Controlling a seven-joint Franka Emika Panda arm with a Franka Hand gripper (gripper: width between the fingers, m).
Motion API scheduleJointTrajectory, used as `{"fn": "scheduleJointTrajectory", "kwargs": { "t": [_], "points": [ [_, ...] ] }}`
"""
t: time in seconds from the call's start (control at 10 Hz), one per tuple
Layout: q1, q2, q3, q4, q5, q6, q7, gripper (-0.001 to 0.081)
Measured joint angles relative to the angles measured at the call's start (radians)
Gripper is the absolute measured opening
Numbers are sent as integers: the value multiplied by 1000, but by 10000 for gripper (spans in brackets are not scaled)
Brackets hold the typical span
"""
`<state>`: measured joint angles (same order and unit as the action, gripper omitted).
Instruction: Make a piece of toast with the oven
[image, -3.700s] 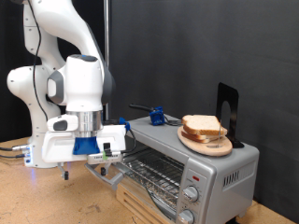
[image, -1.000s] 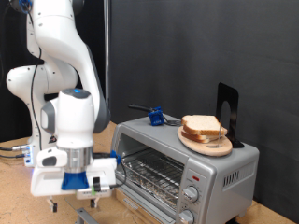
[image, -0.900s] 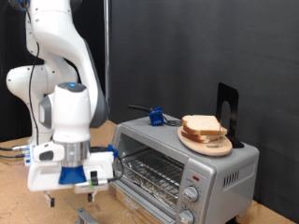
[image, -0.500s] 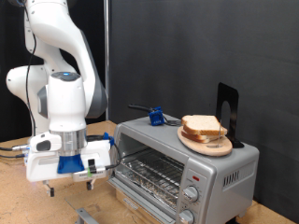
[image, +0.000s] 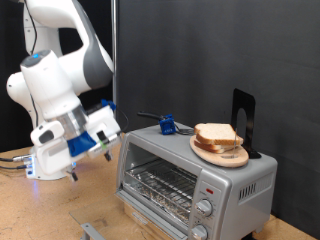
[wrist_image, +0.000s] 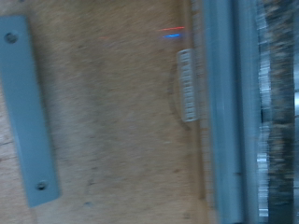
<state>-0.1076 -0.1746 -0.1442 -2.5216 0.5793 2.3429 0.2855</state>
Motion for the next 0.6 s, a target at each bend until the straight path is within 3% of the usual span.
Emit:
{"fn": "scheduleJointTrajectory", "kwargs": {
  "t": [0.3,0.6],
  "points": [
    [-4,-129,-41,11,7,-177,-1,810],
    [-20,-239,-36,-8,-77,-228,64,810]
  ]
}}
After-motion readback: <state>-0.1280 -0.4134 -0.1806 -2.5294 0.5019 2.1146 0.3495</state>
